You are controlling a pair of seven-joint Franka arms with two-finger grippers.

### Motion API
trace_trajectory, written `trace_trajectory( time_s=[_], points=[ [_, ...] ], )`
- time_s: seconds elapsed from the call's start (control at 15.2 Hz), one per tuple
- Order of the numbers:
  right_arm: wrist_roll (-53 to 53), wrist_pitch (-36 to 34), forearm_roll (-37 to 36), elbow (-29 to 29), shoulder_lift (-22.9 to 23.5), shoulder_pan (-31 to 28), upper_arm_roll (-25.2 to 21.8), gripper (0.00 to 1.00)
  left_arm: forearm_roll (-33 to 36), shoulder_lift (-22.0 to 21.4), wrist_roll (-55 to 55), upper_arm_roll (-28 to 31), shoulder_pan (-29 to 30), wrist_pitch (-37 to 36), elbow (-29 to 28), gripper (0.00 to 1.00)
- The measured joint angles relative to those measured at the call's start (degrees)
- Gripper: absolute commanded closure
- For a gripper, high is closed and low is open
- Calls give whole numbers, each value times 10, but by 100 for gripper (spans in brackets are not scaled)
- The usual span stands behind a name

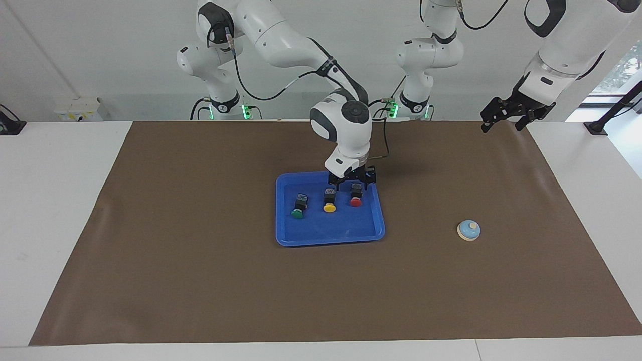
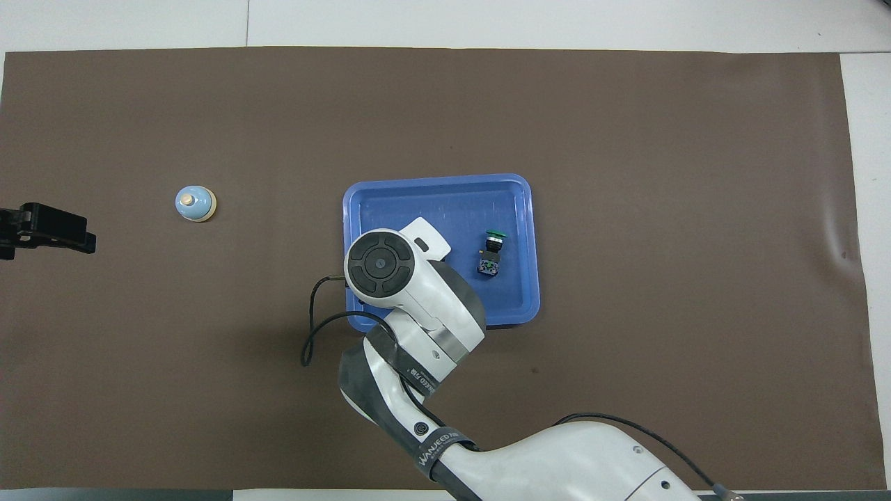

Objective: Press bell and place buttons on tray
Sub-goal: 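Carry the red button into the tray with the right gripper, then release the red button and withdraw the right gripper from the tray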

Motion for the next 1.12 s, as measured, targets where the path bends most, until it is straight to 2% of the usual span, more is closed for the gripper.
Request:
trace_trajectory(
  time_s=[0.13,0.39,0.66,0.72,0.85,0.92,0.99,1.12],
  points=[
    [1,-37,0,5,-25,-14,-8,0,0,0,0,0,0,0,0,0],
    [-18,-124,0,9,-99,-88,-11,0,0,0,0,0,0,0,0,0],
    [-112,-183,0,8,-157,-181,-12,0,0,0,0,0,0,0,0,0],
    [-145,-192,0,8,-164,-207,-13,0,0,0,0,0,0,1,0,3],
    [-211,-201,0,8,-172,-255,-13,0,0,0,1,0,0,11,-2,36],
    [-242,-207,0,8,-175,-277,-13,0,0,-2,1,-1,0,28,-10,73],
    [-270,-216,0,8,-179,-295,-13,0,0,-6,1,-3,-1,54,-27,100],
    [-313,-245,0,8,-194,-321,-13,0,0,-13,1,-6,-1,97,-61,100]
  ],
)
